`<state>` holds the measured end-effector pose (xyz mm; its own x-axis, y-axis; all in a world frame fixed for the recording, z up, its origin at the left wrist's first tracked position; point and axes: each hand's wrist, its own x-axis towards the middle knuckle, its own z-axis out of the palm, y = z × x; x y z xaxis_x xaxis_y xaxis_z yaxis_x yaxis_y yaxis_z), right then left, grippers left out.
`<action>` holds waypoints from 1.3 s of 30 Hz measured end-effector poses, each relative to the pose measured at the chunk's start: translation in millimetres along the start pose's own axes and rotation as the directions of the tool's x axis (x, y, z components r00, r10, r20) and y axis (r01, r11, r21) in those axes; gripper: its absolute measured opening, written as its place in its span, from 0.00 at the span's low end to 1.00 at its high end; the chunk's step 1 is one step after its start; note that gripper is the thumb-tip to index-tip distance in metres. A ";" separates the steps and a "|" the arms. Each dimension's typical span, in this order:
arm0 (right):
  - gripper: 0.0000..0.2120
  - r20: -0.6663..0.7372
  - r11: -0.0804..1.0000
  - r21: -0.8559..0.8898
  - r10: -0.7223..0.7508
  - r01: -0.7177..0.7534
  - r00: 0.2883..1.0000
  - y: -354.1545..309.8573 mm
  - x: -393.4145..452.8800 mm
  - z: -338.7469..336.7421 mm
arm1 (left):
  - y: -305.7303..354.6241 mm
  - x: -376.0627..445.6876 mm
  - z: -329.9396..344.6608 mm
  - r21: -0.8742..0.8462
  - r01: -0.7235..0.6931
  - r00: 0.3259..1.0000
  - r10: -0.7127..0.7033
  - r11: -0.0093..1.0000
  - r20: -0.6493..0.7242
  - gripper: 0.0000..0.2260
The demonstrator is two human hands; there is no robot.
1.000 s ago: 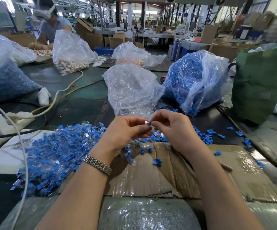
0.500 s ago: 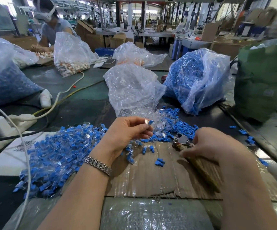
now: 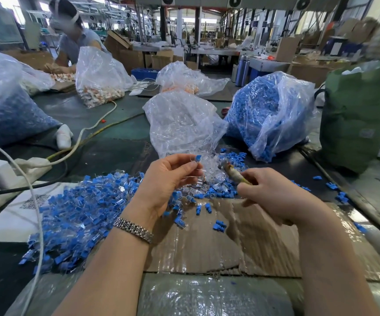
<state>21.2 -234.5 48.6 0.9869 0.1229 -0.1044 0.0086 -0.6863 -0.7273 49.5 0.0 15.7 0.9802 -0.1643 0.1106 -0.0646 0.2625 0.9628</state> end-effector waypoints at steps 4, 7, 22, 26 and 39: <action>0.06 0.133 0.947 0.317 -0.092 0.045 0.987 -10.9 -1.3 8.9 | 0.8 0.2 1.4 0.040 -0.031 0.999 0.032 0.999 -0.018 0.17; 0.08 0.248 0.926 0.377 -0.085 -0.015 0.965 -17.5 -5.2 14.5 | 0.9 -0.8 3.8 0.097 -0.052 0.999 0.053 0.994 -0.009 0.16; 0.20 0.174 0.983 0.173 -0.088 0.057 0.981 -23.8 -4.1 30.2 | 4.3 -6.0 9.4 0.371 -0.174 0.981 0.191 0.912 -0.010 0.10; 0.19 0.191 0.985 0.169 -0.070 0.038 0.979 -20.1 -3.9 28.5 | 5.0 -7.8 9.8 0.422 -0.172 0.981 0.193 0.890 -0.007 0.11; 0.18 0.031 0.997 0.054 -0.061 0.059 0.998 -5.2 0.2 12.0 | 5.2 -2.7 2.3 0.521 -0.099 0.954 0.229 0.848 -0.192 0.06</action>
<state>19.4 -222.3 44.2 0.9790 0.1867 -0.0813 0.0581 -0.6383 -0.7676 46.1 -0.3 21.1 0.9565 0.0860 0.2788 -0.2491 -0.2564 0.9339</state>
